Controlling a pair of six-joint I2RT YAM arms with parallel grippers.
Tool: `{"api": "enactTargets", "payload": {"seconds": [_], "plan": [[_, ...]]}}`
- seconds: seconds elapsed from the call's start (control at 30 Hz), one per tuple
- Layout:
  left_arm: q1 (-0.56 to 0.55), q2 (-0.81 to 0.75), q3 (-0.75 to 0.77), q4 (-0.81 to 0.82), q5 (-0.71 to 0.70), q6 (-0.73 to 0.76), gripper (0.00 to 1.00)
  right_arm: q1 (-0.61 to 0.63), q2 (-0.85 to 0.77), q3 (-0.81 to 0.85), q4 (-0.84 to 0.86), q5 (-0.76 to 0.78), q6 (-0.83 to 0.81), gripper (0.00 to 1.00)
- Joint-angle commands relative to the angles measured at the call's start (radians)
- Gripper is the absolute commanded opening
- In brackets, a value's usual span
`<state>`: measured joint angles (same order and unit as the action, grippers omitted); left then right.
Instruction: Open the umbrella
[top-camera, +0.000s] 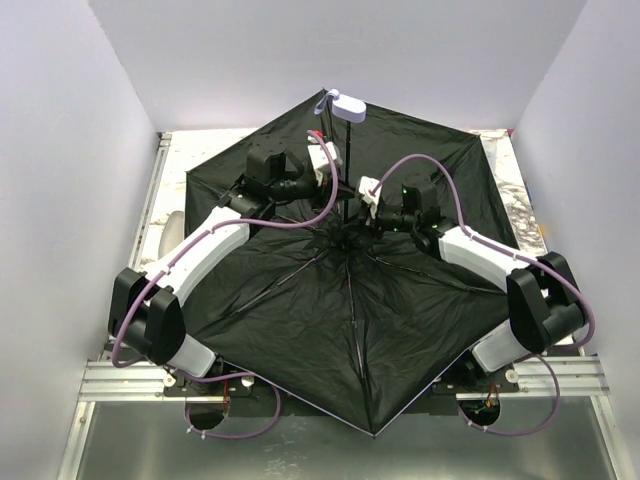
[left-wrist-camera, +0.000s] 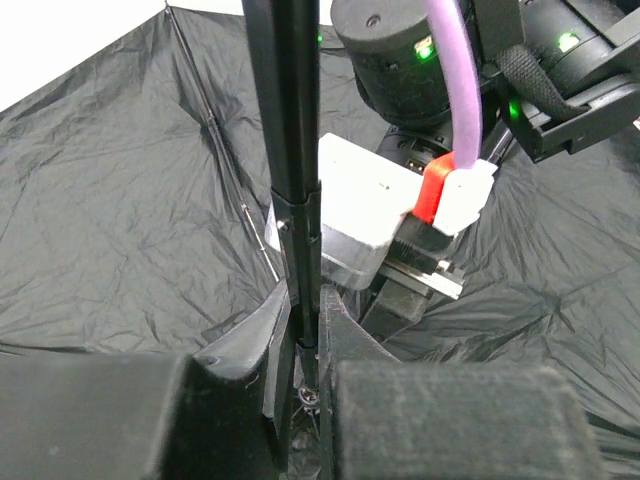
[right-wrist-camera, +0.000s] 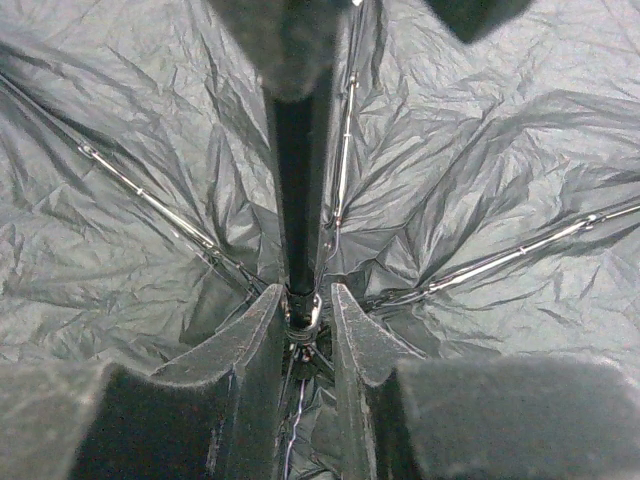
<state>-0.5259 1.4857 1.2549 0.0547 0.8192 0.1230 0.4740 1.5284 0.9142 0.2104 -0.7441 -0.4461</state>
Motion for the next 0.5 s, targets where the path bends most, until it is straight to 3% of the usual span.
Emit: {"api": "enactTargets", "payload": {"seconds": [0.0, 0.47], "plan": [[-0.001, -0.005, 0.056, 0.039, 0.012, -0.002, 0.0, 0.003, 0.047, -0.032, 0.023, 0.016, -0.043, 0.21], [0.024, 0.005, 0.069, 0.032, 0.035, -0.019, 0.0, 0.003, 0.191, -0.046, 0.025, 0.049, -0.131, 0.17]]}}
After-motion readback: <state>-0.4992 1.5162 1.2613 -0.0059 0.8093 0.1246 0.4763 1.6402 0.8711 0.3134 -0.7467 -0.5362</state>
